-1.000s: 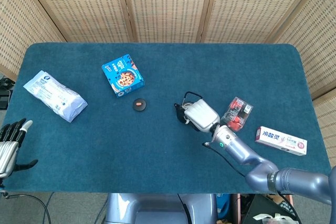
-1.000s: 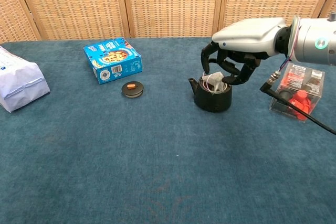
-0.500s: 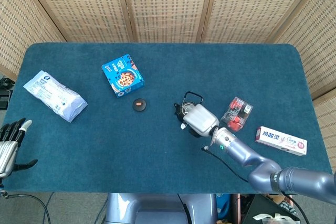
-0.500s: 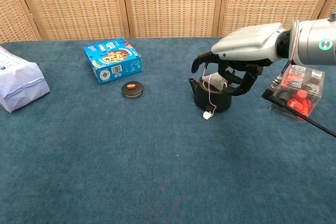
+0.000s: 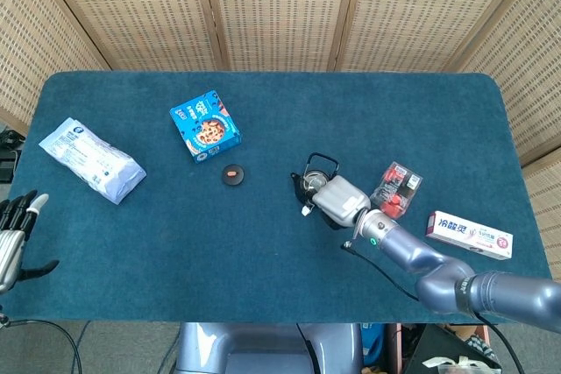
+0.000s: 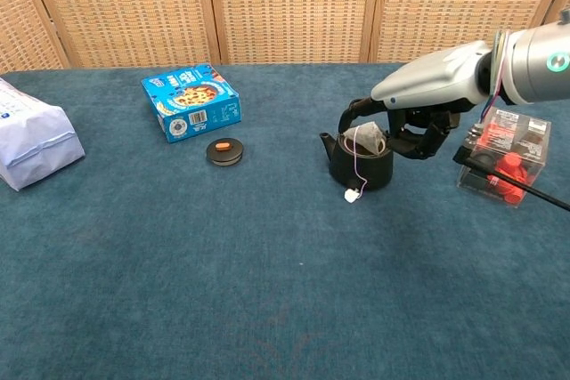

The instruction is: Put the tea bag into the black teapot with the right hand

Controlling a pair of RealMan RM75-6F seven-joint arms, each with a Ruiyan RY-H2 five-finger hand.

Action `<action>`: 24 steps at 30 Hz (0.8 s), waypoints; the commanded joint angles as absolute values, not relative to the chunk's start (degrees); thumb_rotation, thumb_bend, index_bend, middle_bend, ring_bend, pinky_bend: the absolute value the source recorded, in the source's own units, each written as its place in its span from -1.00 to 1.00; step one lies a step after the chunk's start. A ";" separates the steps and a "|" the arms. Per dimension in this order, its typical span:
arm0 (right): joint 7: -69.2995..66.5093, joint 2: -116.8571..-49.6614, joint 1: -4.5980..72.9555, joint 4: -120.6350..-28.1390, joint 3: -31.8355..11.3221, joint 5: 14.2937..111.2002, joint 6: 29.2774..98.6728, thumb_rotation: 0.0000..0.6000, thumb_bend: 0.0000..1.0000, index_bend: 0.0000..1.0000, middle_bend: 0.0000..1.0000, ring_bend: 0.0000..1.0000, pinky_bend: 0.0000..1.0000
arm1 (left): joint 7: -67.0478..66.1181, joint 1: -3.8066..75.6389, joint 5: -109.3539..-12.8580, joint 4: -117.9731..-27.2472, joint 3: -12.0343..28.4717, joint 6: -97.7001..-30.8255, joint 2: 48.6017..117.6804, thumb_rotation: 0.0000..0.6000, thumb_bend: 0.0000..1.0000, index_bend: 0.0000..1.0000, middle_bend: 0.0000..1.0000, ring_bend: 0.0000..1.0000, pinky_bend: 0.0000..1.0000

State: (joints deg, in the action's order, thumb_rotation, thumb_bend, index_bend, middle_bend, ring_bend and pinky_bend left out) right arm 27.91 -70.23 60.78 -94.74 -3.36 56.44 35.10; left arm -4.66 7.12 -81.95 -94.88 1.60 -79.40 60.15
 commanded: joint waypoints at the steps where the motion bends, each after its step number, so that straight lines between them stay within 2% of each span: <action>1: 27.82 -70.02 61.17 -94.24 -2.95 55.71 34.96 0.66 0.59 -0.74 0.69 0.69 0.77 | -5.04 7.27 -82.14 -95.32 1.74 -79.52 59.90 1.00 -0.86 -1.00 -1.00 -1.00 -1.00; 24: 28.85 -73.10 64.11 -87.35 1.36 50.31 32.46 0.69 0.59 -0.74 0.69 0.69 0.77 | -6.38 7.45 -82.58 -96.77 1.52 -79.55 59.68 1.00 -0.86 -1.00 -1.00 -1.00 -1.00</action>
State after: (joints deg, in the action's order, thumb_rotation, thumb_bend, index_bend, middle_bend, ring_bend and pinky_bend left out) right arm 28.80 -73.01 64.01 -87.45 1.32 50.41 32.53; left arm -6.39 7.45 -82.58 -96.77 1.52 -79.55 59.68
